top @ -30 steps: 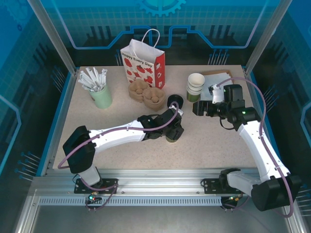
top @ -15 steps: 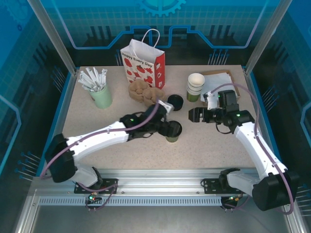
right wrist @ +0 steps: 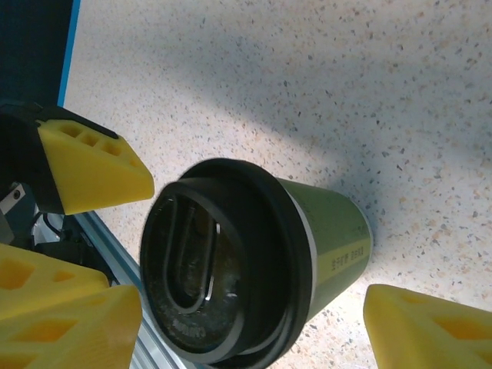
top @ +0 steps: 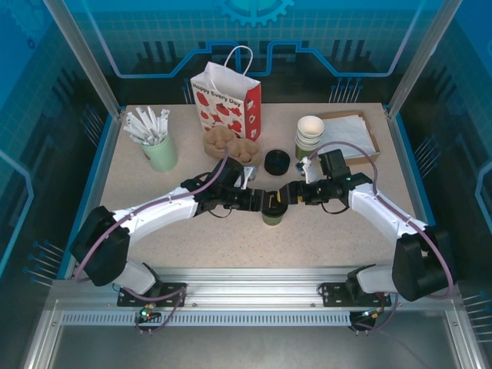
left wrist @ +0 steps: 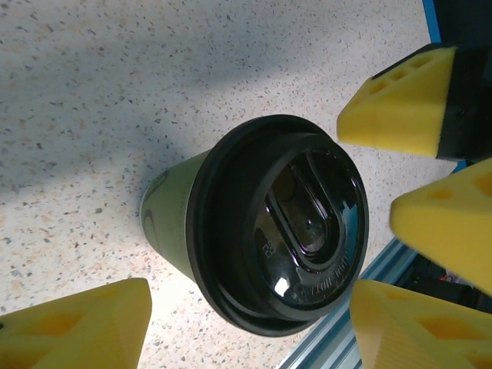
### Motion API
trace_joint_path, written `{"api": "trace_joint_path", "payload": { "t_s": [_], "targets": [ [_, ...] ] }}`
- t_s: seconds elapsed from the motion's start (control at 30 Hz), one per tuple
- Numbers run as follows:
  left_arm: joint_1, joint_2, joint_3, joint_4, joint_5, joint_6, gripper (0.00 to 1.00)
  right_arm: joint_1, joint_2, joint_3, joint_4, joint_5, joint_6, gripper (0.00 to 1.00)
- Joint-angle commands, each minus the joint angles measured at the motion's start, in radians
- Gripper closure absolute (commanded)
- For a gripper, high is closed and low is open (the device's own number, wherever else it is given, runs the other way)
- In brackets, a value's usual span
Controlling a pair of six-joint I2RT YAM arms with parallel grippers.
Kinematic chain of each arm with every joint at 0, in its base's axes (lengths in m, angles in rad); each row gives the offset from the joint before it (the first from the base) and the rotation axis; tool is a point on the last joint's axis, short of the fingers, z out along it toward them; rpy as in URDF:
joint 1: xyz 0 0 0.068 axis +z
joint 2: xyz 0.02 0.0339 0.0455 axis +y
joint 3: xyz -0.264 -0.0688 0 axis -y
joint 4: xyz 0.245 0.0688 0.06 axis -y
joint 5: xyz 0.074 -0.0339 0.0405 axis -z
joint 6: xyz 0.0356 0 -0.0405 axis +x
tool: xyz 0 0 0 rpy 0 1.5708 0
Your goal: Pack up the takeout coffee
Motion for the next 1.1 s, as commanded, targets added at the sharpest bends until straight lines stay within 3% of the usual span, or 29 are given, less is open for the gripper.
{"api": "trace_joint_path", "payload": {
  "t_s": [0.0, 0.33, 0.67, 0.77, 1.07],
  "targets": [
    [0.016, 0.035, -0.023, 0.042, 0.052, -0.017, 0.33, 0.002, 0.017, -0.020, -0.008, -0.017, -0.025, 0.26],
    [0.023, 0.083, -0.085, 0.078, 0.017, -0.025, 0.48, 0.000, 0.071, -0.056, -0.004, 0.010, -0.048, 0.44],
    [0.022, 0.086, -0.262, 0.148, -0.022, -0.074, 0.51, -0.002, 0.091, -0.153, 0.065, 0.049, -0.016, 0.54],
    [0.021, 0.072, -0.243, 0.176, -0.001, -0.099, 0.51, -0.003, 0.084, -0.130, 0.062, 0.028, -0.010, 0.54],
    [0.015, 0.090, -0.134, 0.221, 0.064, -0.161, 0.45, -0.038, 0.031, -0.020, -0.004, -0.012, -0.005, 0.41]
  ]
}}
